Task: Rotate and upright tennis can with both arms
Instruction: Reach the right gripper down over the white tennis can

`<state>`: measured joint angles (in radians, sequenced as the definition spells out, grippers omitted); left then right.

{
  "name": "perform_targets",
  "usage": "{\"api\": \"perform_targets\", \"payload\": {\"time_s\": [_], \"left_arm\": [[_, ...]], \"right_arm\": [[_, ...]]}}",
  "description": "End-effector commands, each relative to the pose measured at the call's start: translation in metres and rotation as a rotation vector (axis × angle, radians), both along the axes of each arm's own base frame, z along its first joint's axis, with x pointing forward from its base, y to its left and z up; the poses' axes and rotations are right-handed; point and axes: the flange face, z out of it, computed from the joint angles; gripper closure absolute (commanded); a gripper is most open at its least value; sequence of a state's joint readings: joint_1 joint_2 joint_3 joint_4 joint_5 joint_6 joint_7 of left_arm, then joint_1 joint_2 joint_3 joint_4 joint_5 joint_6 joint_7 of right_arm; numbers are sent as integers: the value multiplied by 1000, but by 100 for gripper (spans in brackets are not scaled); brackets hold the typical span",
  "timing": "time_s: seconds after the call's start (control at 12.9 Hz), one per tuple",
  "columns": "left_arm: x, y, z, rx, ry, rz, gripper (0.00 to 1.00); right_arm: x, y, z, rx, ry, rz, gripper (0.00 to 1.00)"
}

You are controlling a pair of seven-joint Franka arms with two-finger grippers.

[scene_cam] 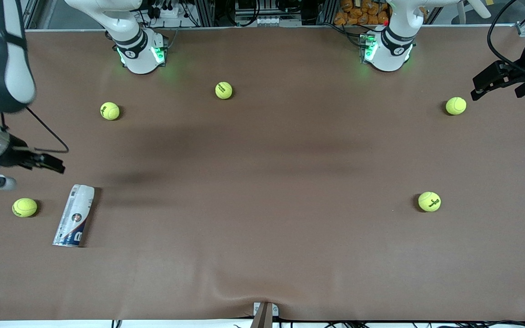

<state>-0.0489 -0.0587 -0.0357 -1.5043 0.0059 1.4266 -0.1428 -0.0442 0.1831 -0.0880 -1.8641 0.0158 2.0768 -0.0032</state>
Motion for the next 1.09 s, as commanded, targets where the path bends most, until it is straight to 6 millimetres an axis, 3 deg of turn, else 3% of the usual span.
{"api": "perform_targets", "payload": {"time_s": [0.0,0.54,1.01], "left_arm": [[2,0,4,-1,-7,-5,0],[2,-2,4,0,-5,-5,0],[2,-2,3,1,-5,-7,0]], "right_arm": [[3,-6,-51,-25,-10,17,0],[36,-51,-170,-74,-110,79,0],[42,-49,-220,-73,-119,72,0]]}}
